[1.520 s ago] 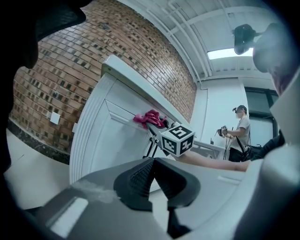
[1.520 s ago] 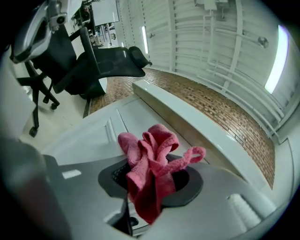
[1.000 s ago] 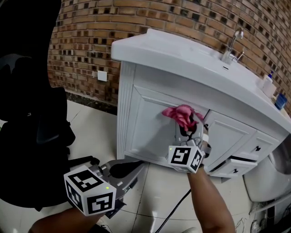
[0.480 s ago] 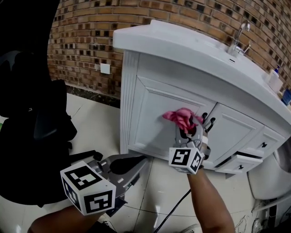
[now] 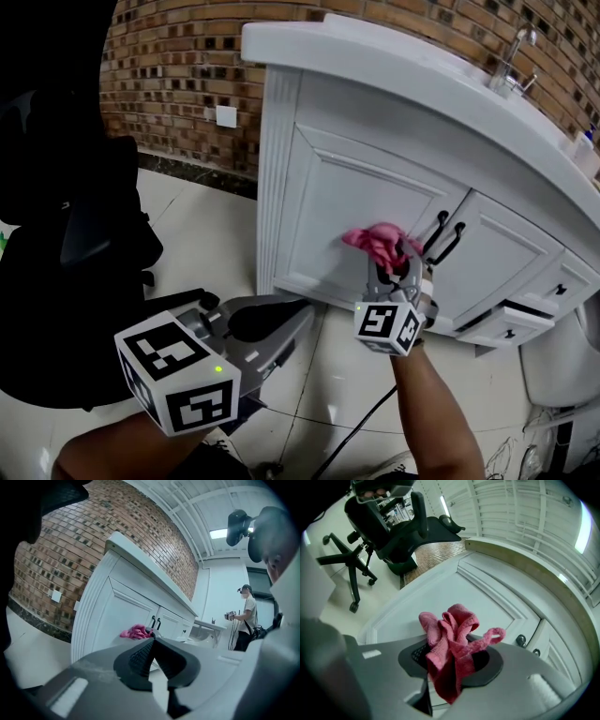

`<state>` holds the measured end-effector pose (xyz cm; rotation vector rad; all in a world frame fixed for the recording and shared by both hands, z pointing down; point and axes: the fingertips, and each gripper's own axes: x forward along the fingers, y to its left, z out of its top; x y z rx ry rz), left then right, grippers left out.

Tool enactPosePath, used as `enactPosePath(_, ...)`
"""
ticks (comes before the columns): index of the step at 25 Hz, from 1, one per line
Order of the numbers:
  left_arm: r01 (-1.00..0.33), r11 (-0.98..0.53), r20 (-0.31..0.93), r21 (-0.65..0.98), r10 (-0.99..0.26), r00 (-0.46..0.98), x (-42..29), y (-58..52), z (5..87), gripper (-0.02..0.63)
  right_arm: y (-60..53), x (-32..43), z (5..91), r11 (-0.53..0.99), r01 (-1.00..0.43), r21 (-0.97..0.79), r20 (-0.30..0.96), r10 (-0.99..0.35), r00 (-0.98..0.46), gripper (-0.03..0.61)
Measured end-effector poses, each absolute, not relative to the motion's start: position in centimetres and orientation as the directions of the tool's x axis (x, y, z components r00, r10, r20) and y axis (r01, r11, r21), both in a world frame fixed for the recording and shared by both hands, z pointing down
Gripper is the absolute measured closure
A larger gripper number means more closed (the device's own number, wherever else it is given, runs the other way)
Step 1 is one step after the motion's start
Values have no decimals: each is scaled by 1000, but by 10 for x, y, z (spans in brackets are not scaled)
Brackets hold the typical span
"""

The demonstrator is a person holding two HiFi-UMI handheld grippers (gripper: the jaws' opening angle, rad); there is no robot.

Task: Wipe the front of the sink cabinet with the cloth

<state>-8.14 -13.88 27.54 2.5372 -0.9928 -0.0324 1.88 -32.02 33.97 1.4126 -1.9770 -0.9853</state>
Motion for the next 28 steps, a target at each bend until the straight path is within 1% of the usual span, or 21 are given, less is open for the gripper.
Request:
enactPosePath(7,-655,-653,150,379,-655,740,-81,-141,284,609,-320,19,378,237,-573,785,48,-944,-326,439)
enactPosePath(20,-672,-635,204,381,-651,731,-81,-150,300,609,-318,12,459,349,-554,756,181,-925,-335,437)
enactPosePath(28,-690,-613,239,385,-656,716,-85,-156,314,609,-316,17,521,441,-531,723,307,-895,-324,437)
